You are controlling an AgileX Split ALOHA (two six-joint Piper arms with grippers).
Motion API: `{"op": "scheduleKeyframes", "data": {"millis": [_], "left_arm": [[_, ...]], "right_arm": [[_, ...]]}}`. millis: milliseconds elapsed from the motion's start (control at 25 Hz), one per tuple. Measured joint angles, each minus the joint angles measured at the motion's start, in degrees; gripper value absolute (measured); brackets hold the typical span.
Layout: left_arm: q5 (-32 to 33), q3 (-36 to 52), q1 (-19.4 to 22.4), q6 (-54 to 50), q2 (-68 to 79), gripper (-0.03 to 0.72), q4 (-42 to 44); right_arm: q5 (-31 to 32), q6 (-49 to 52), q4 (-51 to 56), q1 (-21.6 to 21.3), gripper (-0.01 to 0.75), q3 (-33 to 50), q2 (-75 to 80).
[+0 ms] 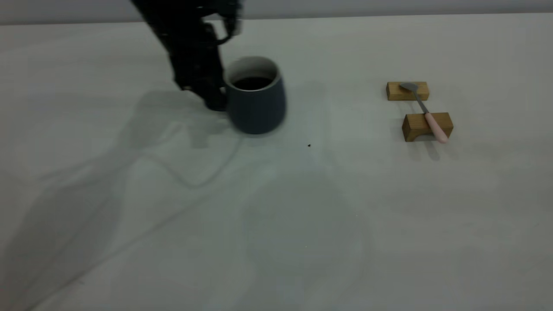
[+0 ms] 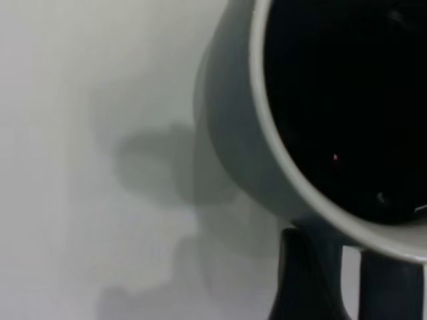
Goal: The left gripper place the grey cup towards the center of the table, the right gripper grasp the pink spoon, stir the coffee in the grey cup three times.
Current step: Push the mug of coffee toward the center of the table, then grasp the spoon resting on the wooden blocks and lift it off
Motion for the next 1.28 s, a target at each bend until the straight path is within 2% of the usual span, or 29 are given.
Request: {"op": "scheduleKeyframes", "data": {"millis": [160,320,400,560,680,760,1080,1200,1280], "left_arm": [[-2.49,0.0,-2.7,-0.62,0.0,0.519,-1.46],[-1.54,0.0,-3.08,-3.67,-0.49,0.519,-0.59],[1.3,0.0,-2.62,-8.15,-2.2,0.519,3.27],[11.78,0.0,-1.29,-21.53,-10.4,0.519,12.97],[20.57,0.0,-0.79,-33.35,-19.16,0.519,16.19],[23.95,0.0,-0.73,-40.42,-25.62,0.519,17.03],[23.95,0.46,-0.73,-65.1,-47.78,0.519,17.36],[23.95,5.14,-0.73,-70.61,-56.75,0.519,17.36],[23.95,12.04,-0.73,-73.07,-64.06,0.519,17.36]], "right_arm": [[0.0,0.0,0.0,0.0,0.238,0.0,0.0],[0.0,0.0,0.0,0.0,0.238,0.0,0.0],[0.0,0.0,0.0,0.0,0.238,0.0,0.0],[0.0,0.0,0.0,0.0,0.238,0.0,0.0],[0.0,0.0,0.0,0.0,0.238,0.0,0.0],[0.0,0.0,0.0,0.0,0.238,0.0,0.0],[0.0,0.0,0.0,0.0,0.238,0.0,0.0],[0.0,0.0,0.0,0.0,0.238,0.0,0.0],[0.0,0.0,0.0,0.0,0.238,0.0,0.0]]}}
